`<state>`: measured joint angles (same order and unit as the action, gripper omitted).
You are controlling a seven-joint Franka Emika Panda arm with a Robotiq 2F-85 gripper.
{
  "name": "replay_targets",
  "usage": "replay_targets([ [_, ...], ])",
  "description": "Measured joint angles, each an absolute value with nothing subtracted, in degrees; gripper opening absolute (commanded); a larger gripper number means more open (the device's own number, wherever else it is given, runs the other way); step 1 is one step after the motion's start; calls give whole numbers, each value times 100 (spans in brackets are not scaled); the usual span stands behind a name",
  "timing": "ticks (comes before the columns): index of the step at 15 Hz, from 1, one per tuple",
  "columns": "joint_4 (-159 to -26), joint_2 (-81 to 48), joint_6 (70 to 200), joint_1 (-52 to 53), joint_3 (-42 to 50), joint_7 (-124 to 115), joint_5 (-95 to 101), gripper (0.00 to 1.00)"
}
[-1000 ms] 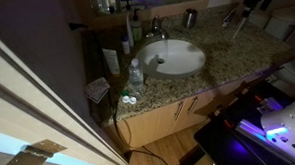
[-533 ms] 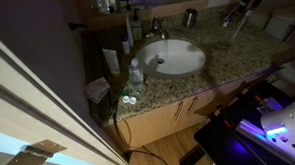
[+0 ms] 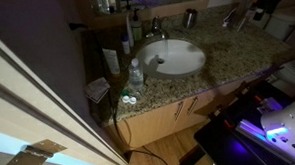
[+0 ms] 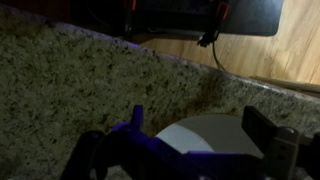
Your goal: Turn off the faucet of the sink.
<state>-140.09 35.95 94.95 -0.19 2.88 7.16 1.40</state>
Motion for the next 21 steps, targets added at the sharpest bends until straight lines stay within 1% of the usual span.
replay_targets([
  [3, -13859, 3573, 8936, 74, 379, 1038, -79, 100],
  [11, -13838, 3582, 8764, 96, 392, 955, -51, 100],
  [12, -13715, 3545, 8769, 107, 347, 862, -75, 100],
  [17, -12038, 2916, 8517, 279, -49, 331, -278, 100],
  [21, -11715, 2674, 8427, 289, -82, 303, -282, 100],
])
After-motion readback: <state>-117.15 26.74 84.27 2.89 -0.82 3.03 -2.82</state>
